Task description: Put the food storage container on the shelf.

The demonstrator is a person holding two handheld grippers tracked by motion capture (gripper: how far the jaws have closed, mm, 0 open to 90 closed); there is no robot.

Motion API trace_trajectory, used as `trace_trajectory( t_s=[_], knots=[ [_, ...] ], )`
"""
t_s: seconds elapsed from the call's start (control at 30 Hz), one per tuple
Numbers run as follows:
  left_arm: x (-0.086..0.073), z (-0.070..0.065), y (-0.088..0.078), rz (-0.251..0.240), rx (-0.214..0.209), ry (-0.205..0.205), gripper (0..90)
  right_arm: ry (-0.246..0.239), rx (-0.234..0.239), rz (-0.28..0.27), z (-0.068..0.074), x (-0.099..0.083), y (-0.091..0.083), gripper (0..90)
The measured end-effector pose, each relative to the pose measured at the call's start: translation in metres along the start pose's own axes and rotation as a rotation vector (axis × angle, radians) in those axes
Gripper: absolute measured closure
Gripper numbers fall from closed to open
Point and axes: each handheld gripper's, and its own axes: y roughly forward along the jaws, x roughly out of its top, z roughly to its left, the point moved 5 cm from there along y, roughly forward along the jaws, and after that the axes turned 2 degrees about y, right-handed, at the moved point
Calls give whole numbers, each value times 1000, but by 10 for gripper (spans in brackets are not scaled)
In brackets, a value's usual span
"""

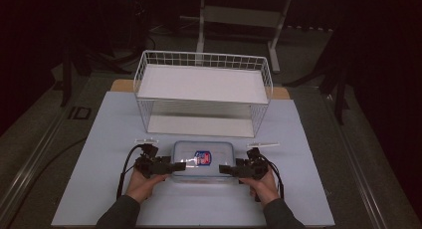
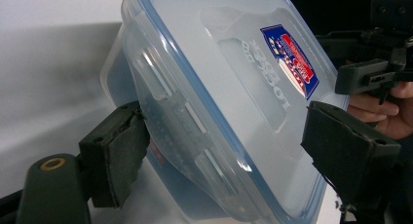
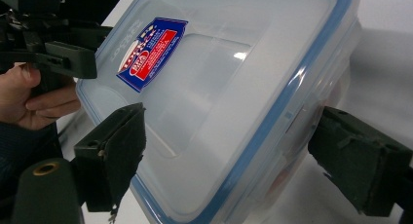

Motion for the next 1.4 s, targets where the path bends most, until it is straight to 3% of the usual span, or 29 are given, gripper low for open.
trace_trajectory(
  t_s=[0.1,0.4,0.53,0.57,0.73,0.83,1.4],
  knots=[
    [0,2,-5,-13,-20,-37,245,10,5,4,0,-1,-3,176],
    [-4,-4,-19,-61,-45,-46,429,53,37,-44,3,-3,-22,406],
    [-10,-10,-27,-55,-48,-15,475,53,68,-44,6,-8,-31,476],
    [-12,-15,-29,-49,-33,13,476,55,76,-42,6,-9,-32,496],
    [-15,-19,-31,-56,-12,17,478,50,83,-40,8,-11,-35,504],
    [-16,-23,-31,-69,16,16,471,38,62,-46,11,-12,-35,499],
    [-17,-27,-33,-93,30,0,479,33,47,-77,15,-11,-39,509]
  ],
)
